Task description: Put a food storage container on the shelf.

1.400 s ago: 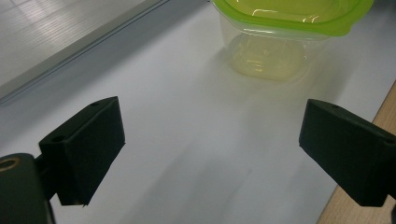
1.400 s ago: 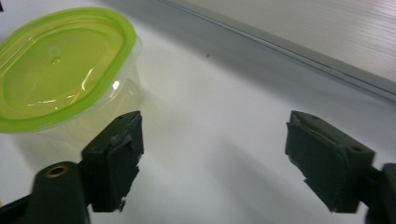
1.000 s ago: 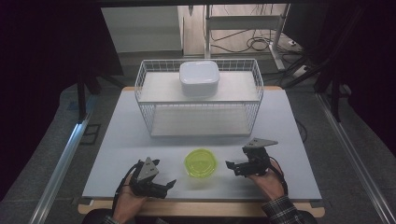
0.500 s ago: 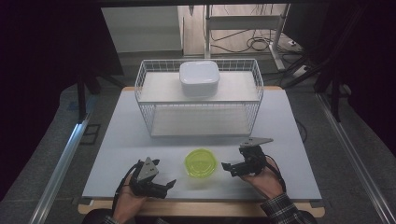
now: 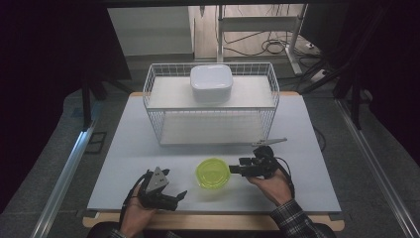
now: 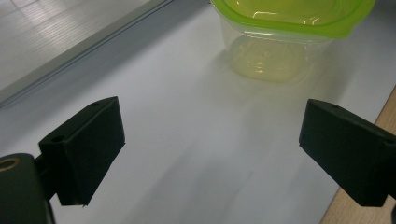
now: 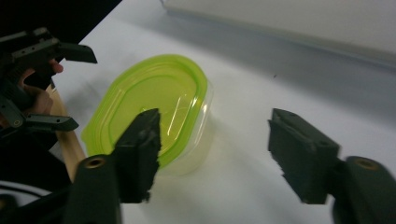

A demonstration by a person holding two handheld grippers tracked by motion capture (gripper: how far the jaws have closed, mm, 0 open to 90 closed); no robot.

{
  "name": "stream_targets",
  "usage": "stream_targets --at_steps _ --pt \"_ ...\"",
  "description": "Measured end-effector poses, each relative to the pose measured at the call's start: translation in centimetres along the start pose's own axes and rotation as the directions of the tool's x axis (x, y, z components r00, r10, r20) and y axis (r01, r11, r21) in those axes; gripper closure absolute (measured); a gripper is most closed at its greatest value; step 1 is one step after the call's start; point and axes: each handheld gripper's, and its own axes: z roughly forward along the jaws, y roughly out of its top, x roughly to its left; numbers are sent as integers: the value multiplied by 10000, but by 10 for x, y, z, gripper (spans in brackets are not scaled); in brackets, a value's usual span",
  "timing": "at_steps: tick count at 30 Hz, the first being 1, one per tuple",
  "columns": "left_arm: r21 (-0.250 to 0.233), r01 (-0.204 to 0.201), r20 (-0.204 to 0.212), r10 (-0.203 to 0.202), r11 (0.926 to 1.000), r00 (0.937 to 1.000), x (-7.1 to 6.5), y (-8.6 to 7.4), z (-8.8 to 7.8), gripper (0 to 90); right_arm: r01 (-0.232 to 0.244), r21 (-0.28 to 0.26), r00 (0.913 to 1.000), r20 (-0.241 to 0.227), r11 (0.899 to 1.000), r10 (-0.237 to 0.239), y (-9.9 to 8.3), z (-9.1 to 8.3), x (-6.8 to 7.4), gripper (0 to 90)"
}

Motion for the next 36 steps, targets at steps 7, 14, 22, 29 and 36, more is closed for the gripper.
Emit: stream_targets --at_steps 7,14,22,29,36 --pt "-29 25 -1 -25 10000 10000 1 0 -1 63 -717 478 9945 -724 9963 751 8 16 -2 501" --pt "-15 2 31 -2 10000 10000 0 0 -1 63 -1230 1020 9869 -919 9872 1325 11 29 -7 626" --pt "-3 -80 11 80 10000 10000 0 0 0 63 -1770 1276 9698 -1464 9759 1950 12 32 -10 797" --pt "11 -118 0 118 9999 9999 -1 0 0 63 -2028 1337 9604 -1660 9700 2237 11 29 -12 809" --pt "0 -128 -15 128 9999 9999 -1 0 0 63 -2345 1116 9500 -1844 9657 2520 11 23 -14 818"
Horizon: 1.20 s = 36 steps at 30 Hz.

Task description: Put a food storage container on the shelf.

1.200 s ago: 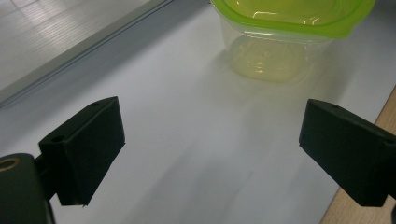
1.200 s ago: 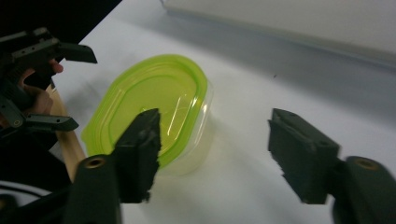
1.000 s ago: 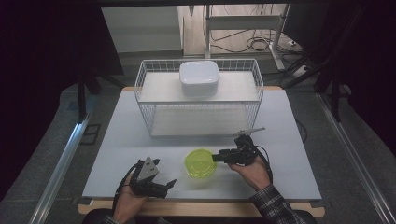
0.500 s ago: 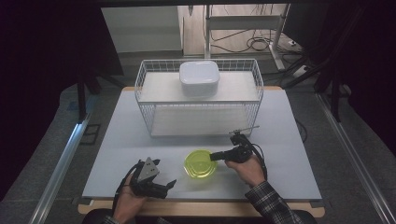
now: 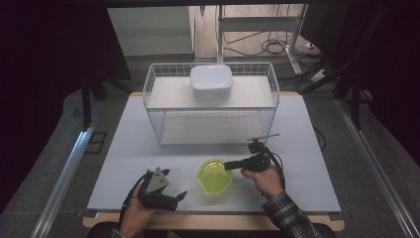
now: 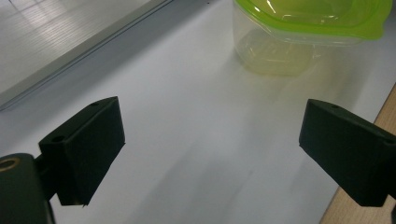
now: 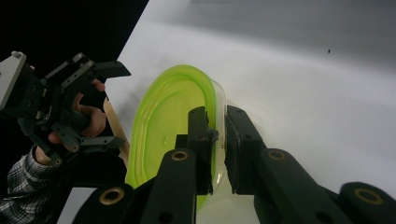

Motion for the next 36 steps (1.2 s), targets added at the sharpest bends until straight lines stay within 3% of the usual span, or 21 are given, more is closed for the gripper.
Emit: stream_targets --at_steps 17,36 --pt "15 3 -18 -3 10000 10000 0 0 0 62 93 -839 9996 -251 9964 -114 12 -28 13 819" --pt "29 0 -16 0 10000 10000 0 0 0 62 758 -1752 9967 -156 9816 -797 44 -62 42 820"
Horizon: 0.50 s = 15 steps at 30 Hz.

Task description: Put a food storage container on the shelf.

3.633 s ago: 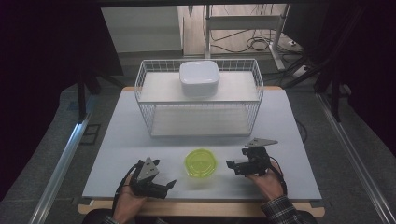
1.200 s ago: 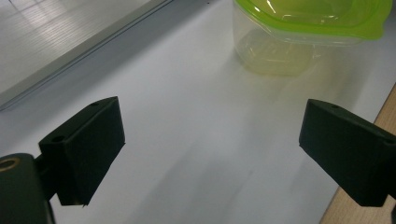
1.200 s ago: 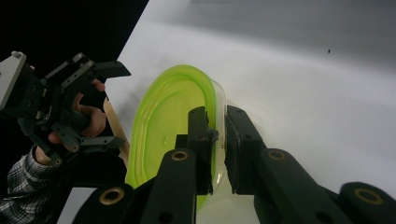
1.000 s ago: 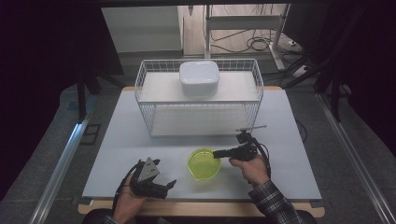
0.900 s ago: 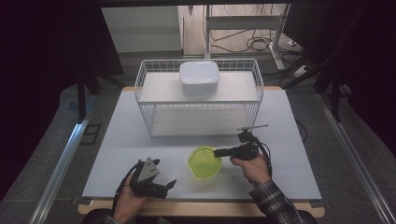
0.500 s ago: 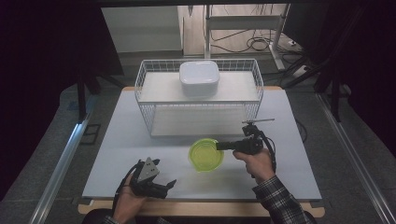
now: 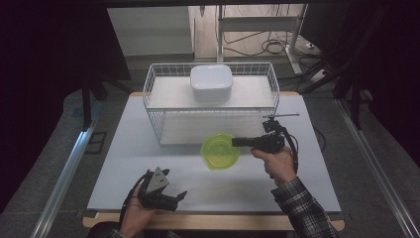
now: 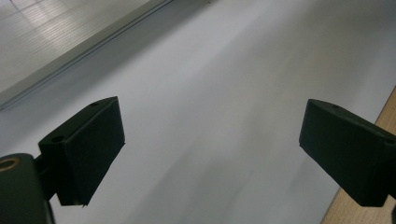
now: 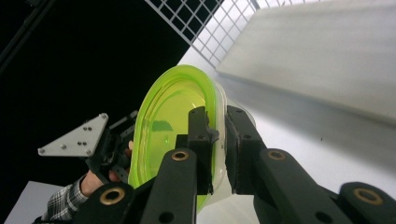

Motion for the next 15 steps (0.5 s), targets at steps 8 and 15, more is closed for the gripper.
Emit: stream_targets --at_steps 8,15 --pt "-16 27 13 -27 10000 10000 1 0 0 62 83 -327 9999 -71 9994 -86 18 -7 10 819" --pt "-39 51 -26 -51 10000 10000 2 0 -1 60 26 -607 9999 -141 9982 -34 35 -13 18 819"
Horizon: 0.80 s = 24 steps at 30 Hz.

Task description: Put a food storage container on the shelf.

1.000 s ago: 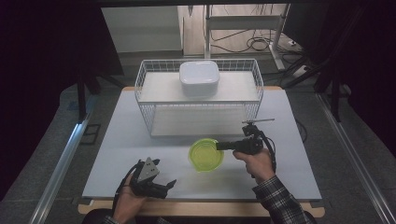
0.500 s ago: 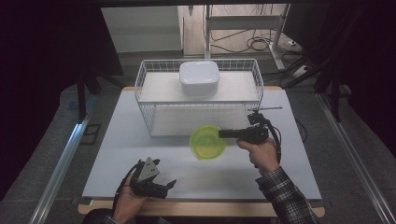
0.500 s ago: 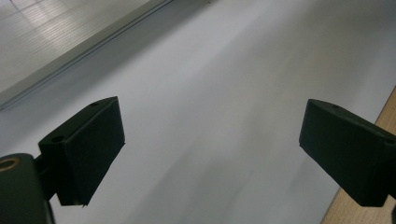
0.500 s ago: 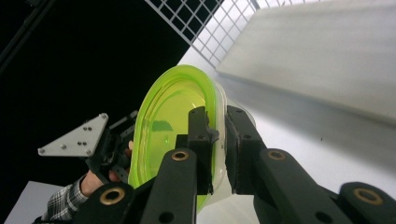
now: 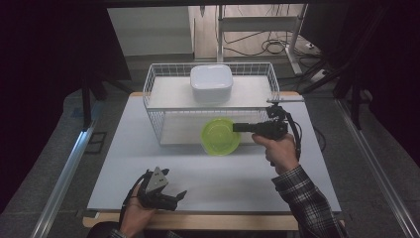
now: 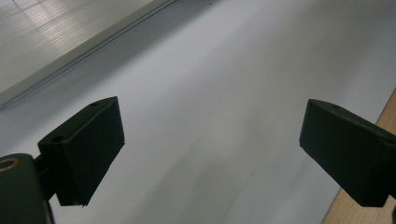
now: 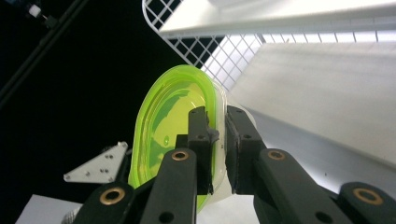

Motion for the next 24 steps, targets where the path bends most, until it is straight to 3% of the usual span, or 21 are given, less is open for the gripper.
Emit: stream_targets --at_steps 24 --pt "-14 54 66 -54 10000 10000 0 0 0 60 187 -915 9996 -179 9956 -204 64 -17 40 819"
